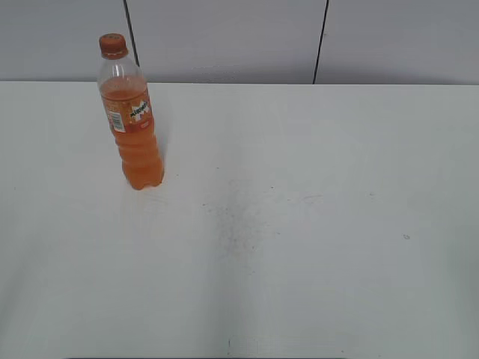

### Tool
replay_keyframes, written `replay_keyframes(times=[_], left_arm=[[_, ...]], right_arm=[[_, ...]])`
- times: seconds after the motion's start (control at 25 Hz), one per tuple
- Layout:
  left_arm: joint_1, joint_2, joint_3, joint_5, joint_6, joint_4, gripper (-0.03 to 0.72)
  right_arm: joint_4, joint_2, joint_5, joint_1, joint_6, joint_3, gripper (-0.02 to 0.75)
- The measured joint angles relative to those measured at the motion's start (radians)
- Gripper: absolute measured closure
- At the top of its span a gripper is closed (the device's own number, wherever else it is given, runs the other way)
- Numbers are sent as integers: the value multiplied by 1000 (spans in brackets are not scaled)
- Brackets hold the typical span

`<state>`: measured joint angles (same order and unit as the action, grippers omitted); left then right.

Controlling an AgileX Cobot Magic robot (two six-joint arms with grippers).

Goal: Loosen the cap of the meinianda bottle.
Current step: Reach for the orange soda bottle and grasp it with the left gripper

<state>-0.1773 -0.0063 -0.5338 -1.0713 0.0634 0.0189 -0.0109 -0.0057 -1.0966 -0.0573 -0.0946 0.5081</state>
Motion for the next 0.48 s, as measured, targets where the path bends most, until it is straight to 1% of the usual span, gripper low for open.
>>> replay_keyframes(times=[0.48], left_arm=[[0, 0, 0, 0, 0, 0, 200]], right_arm=[[0, 0, 0, 0, 0, 0, 224]])
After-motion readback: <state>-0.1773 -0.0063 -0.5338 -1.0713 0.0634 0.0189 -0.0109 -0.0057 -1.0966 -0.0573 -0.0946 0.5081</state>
